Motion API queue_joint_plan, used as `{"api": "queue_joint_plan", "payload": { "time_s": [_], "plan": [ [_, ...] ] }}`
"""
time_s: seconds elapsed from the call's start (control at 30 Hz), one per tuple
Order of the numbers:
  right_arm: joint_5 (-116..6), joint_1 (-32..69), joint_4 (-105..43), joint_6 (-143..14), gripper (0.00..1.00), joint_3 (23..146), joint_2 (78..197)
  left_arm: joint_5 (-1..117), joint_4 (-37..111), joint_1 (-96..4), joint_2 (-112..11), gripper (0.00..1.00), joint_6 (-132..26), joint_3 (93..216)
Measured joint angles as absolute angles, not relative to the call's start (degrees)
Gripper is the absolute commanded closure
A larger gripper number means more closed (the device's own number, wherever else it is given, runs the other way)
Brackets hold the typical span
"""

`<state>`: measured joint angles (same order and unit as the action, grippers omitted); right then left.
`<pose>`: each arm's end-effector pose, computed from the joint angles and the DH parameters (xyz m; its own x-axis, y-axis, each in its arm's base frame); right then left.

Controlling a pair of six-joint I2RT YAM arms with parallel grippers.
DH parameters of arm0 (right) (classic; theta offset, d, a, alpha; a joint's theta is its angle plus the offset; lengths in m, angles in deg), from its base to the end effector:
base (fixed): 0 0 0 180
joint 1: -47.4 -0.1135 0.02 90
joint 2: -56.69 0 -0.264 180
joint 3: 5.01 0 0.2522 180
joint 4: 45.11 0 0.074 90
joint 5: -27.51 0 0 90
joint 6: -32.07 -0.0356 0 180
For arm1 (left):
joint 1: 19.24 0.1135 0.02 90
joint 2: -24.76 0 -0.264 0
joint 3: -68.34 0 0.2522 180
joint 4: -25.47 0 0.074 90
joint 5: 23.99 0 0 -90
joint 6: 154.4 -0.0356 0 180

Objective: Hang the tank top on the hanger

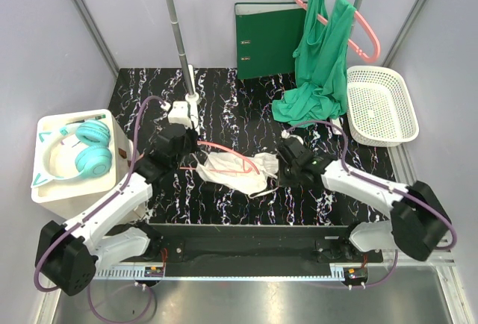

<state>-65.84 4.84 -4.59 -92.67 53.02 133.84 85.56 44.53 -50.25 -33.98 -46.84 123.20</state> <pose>0.1892 0.1709 0.1938 -0.8946 -0.0492 -0.4441 -0.1748 0.9532 0.2466 0.2064 -0.1102 0.2802 -0.3853 -0.1001 -0.9174 0.1103 0.9820 -0.1535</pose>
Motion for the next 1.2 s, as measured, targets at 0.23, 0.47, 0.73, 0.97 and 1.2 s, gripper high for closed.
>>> {"api": "queue_joint_plan", "payload": {
  "time_s": [0.23, 0.47, 0.73, 0.97, 1.2],
  "plan": [
    [-65.9, 4.8, -1.5, -92.5, 1.0, 59.3, 128.8, 85.1, 44.2, -50.2, -34.8, 1.0, -46.7, 123.2],
    [-65.8, 4.8, -0.2, -91.1, 1.0, 63.5, 129.4, 84.9, 43.9, -50.4, -35.3, 1.0, -46.5, 123.2],
    [-63.2, 4.7, -0.1, -88.6, 1.0, 71.6, 133.1, 84.2, 43.2, -51.6, -38.0, 1.0, -45.9, 123.2],
    [-59.8, 4.0, -0.2, -86.6, 1.0, 78.5, 138.4, 82.7, 42.4, -53.4, -40.1, 1.0, -44.9, 124.5],
    [-58.1, 0.8, -0.2, -85.0, 1.0, 85.6, 143.3, 81.8, 41.6, -55.6, -41.1, 1.0, -44.6, 128.8]
  ]
}}
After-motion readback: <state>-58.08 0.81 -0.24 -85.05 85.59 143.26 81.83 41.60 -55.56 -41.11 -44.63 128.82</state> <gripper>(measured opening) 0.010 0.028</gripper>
